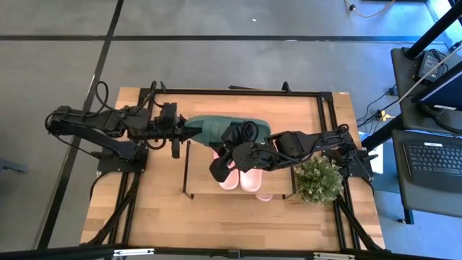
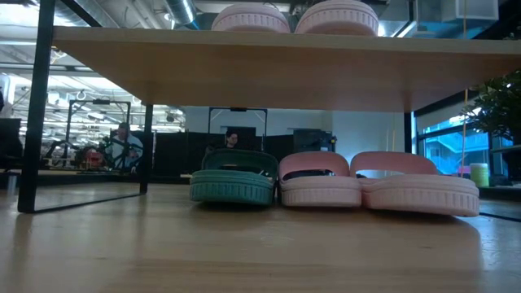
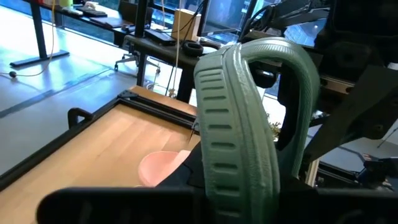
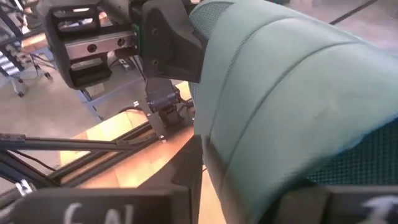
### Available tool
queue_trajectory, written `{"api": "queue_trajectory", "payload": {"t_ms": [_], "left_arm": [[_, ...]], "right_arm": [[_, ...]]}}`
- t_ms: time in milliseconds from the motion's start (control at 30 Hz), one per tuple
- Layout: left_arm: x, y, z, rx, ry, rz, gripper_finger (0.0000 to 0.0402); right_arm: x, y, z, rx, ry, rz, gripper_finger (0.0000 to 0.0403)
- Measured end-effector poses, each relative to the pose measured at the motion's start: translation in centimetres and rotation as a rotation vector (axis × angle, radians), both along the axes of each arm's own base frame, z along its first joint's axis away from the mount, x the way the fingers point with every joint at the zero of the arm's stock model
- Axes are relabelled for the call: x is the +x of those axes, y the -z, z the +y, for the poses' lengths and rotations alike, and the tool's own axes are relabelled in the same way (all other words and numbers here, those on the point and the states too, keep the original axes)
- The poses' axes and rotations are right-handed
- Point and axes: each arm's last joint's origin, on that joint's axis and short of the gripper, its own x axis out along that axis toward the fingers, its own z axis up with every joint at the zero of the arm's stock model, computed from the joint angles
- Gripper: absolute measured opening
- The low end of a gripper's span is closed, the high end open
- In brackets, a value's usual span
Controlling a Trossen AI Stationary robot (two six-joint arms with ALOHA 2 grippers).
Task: Pick and place slides into the shelf
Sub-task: Put the green slipper under the shelf
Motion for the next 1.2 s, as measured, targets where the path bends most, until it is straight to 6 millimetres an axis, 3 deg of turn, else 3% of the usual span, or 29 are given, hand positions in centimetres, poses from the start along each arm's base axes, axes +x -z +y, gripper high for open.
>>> {"api": "queue_trajectory", "payload": {"t_ms": [300,600,767,1000,1200], "left_arm": [[-0.2,-0.1,0.0,-0.002,0.008,-0.001,0.0031],[-0.7,-0.3,0.4,-0.009,0.014,-0.008,0.0031],[-0.7,0.1,1.1,-0.042,0.04,0.027,0.0031],[-0.7,0.3,3.1,-0.051,-0.04,0.046,0.0031],[-0.9,0.5,6.1,-0.061,-0.134,0.061,0.0031]], "right_arm": [[0.0,0.0,0.0,0.001,0.0,0.001,0.0117],[-0.3,-0.2,0.0,-0.046,-0.024,0.023,0.0204],[-3.3,-2.9,0.2,-0.037,-0.066,-0.014,0.0241],[-8.7,-6.8,0.7,-0.017,-0.127,-0.087,0.0249],[-10.5,-6.9,0.9,-0.041,-0.154,-0.016,0.0249]]}}
